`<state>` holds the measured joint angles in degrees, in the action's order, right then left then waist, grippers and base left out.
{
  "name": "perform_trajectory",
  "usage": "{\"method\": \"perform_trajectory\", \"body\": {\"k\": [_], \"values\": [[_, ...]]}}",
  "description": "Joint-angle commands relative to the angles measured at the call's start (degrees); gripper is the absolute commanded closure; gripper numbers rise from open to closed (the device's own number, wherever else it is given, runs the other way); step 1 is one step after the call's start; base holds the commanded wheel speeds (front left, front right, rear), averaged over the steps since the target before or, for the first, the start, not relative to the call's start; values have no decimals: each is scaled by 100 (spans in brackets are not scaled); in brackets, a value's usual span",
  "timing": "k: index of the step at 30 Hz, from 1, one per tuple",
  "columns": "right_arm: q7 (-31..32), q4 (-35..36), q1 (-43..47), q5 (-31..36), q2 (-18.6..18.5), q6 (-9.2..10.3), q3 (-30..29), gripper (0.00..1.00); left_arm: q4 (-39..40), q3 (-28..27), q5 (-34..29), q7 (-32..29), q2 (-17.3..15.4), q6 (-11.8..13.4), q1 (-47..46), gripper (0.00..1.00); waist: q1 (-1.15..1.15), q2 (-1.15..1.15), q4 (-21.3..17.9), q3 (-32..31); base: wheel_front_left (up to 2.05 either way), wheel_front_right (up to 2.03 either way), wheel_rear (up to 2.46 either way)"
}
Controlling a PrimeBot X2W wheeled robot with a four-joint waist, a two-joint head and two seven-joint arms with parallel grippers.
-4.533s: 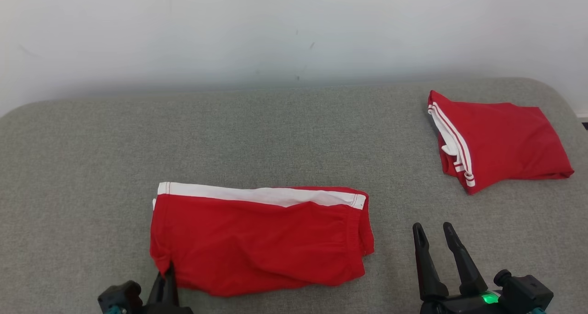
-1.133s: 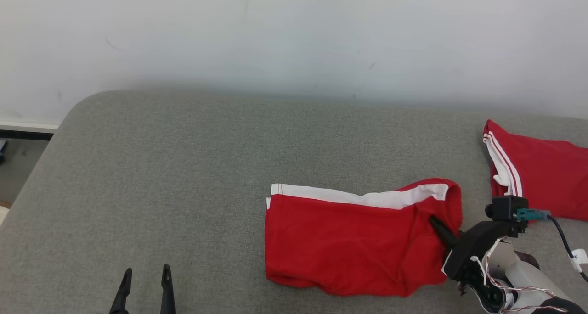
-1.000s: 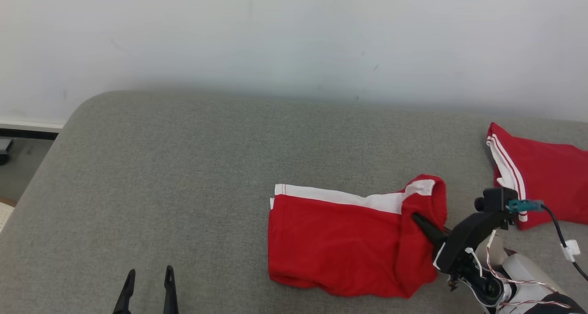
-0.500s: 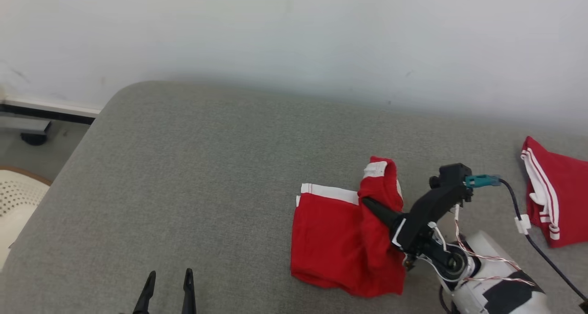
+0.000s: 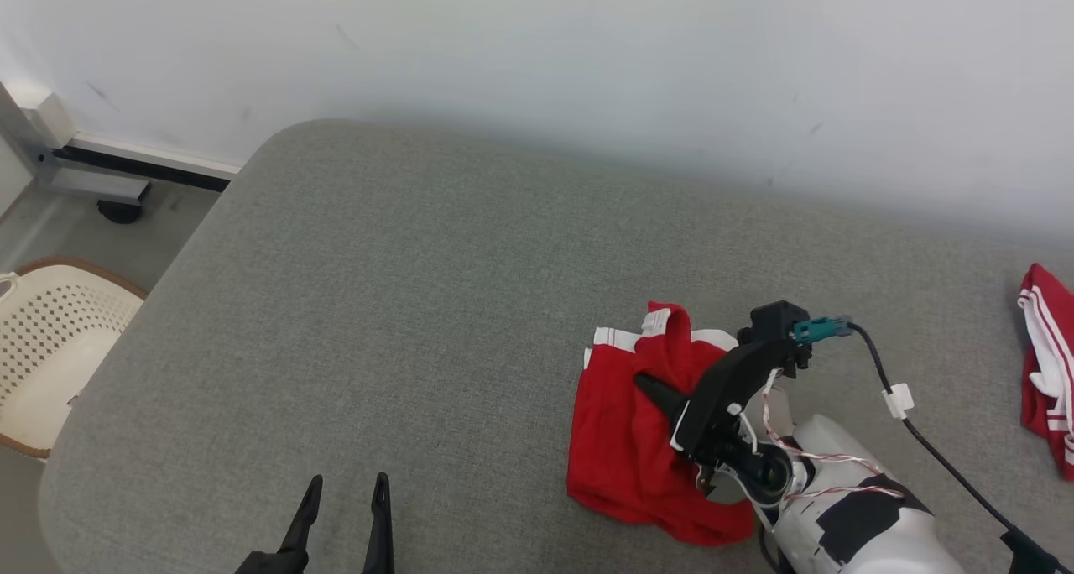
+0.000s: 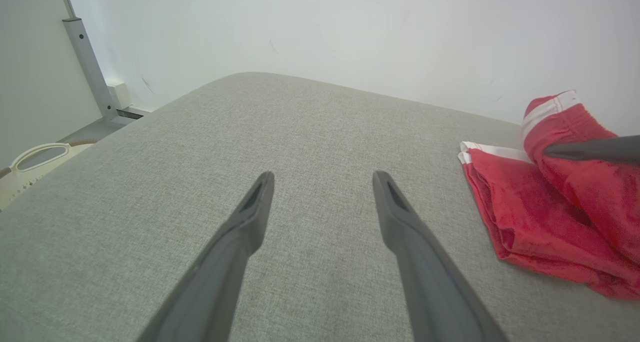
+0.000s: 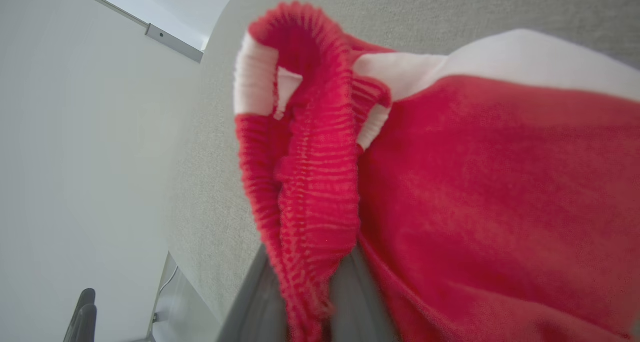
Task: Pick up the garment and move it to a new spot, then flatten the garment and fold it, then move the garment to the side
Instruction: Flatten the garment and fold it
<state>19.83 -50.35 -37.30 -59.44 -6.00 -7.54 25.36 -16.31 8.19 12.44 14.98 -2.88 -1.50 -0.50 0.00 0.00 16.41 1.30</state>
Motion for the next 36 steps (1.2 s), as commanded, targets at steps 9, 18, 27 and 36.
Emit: {"method": "perform_trajectory", "body": {"k": [9, 18, 27, 36], "values": [[-568, -515, -168, 300, 180, 8, 122, 0, -41, 33, 82, 14, -1, 76, -124, 0, 0, 0, 39, 62, 0, 0, 0], [-1485, 174, -122, 395, -128, 8, 318, 0, 8, -275, -67, 14, 0, 28, 36, 0, 0, 0, -281, 1, 0, 0, 0], [-3174, 721, 343, 816, -774, 8, 359, 0, 165, -628, -273, 14, -2, -16, 208, 0, 0, 0, -699, -116, 0, 0, 0], [-3498, 1667, 1388, 2138, -1084, 8, -636, 0, 338, -1016, -470, 14, -4, -92, 304, 0, 0, 0, -1099, -150, 0, 0, 0]]}}
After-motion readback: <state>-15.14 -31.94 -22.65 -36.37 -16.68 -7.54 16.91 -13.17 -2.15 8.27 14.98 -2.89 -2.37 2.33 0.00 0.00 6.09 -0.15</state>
